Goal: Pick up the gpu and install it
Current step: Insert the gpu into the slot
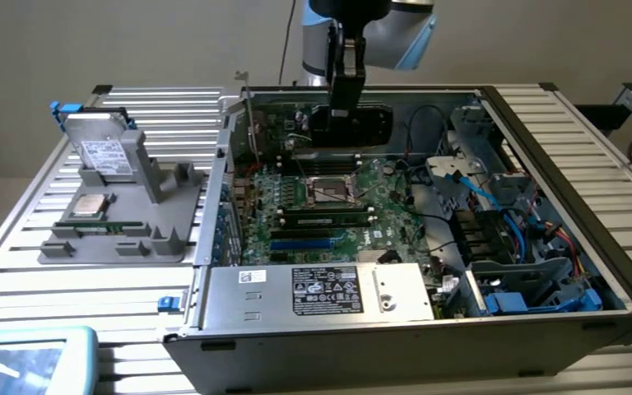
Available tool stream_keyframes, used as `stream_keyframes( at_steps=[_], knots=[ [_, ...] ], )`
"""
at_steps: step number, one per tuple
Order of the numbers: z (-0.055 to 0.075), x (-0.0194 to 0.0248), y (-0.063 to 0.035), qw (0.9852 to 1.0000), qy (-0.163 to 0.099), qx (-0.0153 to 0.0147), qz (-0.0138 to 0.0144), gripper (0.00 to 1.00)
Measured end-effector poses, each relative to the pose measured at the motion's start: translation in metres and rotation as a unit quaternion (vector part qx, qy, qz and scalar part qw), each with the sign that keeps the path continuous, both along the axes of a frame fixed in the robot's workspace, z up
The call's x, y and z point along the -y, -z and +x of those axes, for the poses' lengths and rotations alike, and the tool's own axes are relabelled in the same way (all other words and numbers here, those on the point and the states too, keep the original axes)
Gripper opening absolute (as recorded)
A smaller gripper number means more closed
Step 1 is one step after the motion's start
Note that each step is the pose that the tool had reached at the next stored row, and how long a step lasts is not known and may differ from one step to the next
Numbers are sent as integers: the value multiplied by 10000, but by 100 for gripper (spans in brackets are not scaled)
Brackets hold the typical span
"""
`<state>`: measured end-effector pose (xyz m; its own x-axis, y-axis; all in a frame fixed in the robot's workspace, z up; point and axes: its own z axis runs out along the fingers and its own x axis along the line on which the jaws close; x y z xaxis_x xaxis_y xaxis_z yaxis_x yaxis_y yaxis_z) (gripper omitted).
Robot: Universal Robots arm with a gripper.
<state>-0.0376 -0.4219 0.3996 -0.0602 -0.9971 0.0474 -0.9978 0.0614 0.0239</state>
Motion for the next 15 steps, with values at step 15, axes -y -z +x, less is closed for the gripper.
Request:
stream_keyframes(
  at_steps=[15],
  knots=[
    [-7,10,262,10000,-44,-9,-12,27]
  ],
)
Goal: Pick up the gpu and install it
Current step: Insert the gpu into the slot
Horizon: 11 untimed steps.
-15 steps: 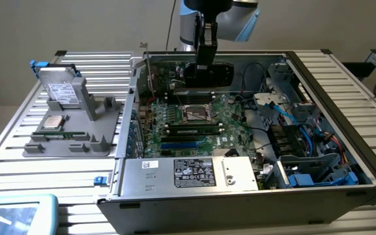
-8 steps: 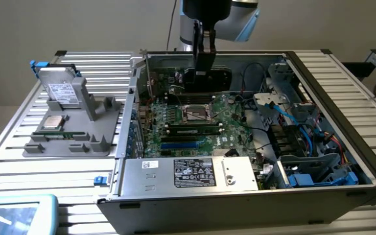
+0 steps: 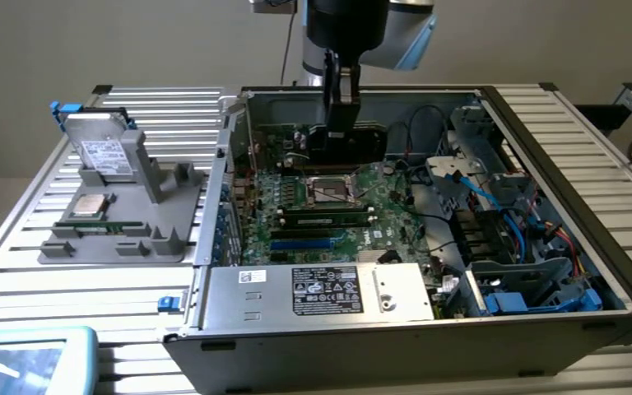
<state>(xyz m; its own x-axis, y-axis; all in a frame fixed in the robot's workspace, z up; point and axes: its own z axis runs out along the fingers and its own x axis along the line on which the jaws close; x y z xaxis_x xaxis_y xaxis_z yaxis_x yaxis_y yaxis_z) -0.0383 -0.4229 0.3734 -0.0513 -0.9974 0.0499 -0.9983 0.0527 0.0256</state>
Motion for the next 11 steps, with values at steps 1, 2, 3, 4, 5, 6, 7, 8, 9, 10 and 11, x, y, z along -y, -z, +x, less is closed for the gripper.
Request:
stream_keyframes(
  at_steps=[1,2,3,4,5,6,7,8,9,10,11],
  knots=[
    [0,1,19,10000,0,0,1,27],
    [0,2,38,10000,-1,0,1,27],
    [0,2,56,10000,-1,0,1,27],
    [0,3,74,10000,-1,0,1,27],
    [-1,3,92,10000,-1,0,1,27],
    [0,3,110,10000,-2,0,0,27],
    [-1,5,127,10000,-2,0,0,27],
    [-2,8,145,10000,-1,0,0,27],
    [-3,12,164,10000,-1,0,1,27],
    [-3,16,182,10000,-1,0,0,27],
    [-2,19,201,10000,-1,0,0,27]
  ],
)
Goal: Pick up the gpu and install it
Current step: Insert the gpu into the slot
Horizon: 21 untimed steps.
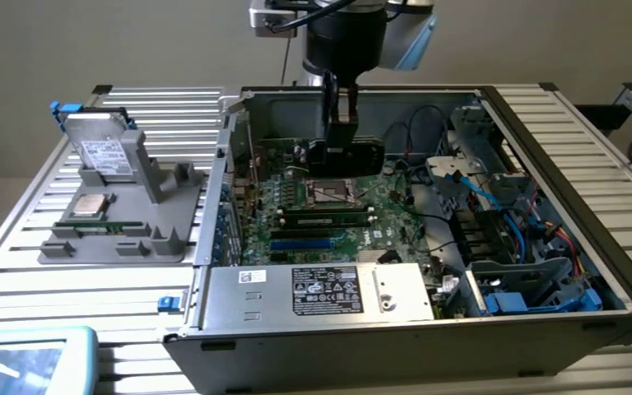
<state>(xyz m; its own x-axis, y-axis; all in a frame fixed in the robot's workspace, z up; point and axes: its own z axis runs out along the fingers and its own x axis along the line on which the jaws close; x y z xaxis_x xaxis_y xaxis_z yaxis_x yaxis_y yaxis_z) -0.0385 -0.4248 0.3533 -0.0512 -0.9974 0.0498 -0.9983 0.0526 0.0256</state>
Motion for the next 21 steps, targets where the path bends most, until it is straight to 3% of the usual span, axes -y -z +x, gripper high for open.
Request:
stream_keyframes(
  at_steps=[6,14,21],
  knots=[
    [-1,28,108,10000,0,0,0,27],
    [-5,113,253,10000,-1,0,0,27],
    [-23,131,381,10000,0,0,0,27]
  ],
)
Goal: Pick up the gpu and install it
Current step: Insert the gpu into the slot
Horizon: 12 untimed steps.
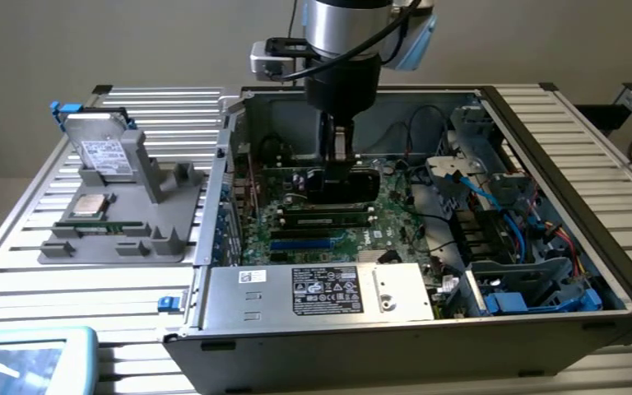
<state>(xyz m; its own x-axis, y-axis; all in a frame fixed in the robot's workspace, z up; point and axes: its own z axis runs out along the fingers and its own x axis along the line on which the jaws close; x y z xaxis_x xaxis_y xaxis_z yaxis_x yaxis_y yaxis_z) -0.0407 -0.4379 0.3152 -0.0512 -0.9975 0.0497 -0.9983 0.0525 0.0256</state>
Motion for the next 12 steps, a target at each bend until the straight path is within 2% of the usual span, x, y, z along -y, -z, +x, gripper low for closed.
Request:
stream_keyframes(
  at_steps=[12],
  knots=[
    [-16,60,174,10000,0,-21,0,27]
  ],
)
